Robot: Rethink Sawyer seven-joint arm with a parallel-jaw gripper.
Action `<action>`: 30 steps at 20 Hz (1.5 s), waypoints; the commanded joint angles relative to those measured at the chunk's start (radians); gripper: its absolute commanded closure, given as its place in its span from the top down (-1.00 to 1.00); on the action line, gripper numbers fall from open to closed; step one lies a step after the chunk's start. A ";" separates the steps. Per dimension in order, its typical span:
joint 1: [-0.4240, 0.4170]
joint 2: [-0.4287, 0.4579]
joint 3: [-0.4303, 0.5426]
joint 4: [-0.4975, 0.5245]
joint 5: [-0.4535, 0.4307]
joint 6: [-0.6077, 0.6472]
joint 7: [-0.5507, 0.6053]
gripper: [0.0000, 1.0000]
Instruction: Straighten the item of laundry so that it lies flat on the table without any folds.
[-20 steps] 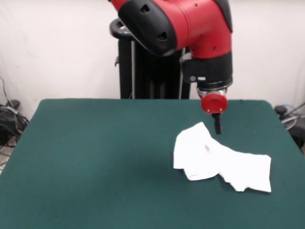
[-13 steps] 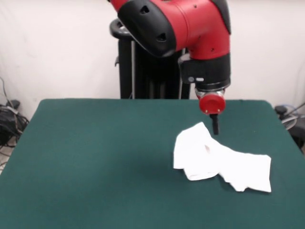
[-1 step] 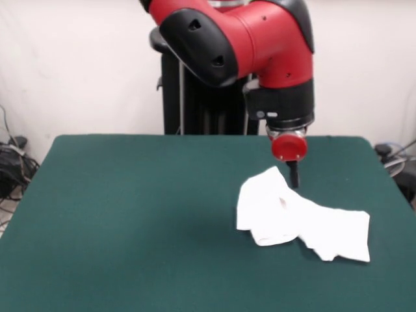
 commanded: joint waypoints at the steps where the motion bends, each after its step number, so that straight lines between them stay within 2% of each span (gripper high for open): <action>1: 0.032 0.014 -0.093 -0.067 -0.076 -0.024 0.049 -1.00; 11: 0.073 0.006 -0.131 -0.046 -0.115 -0.105 0.100 -1.00; 19: 0.045 0.053 -0.093 -0.037 -0.065 -0.081 0.035 -1.00; 30: 0.069 0.047 -0.124 -0.047 -0.099 -0.091 0.057 -1.00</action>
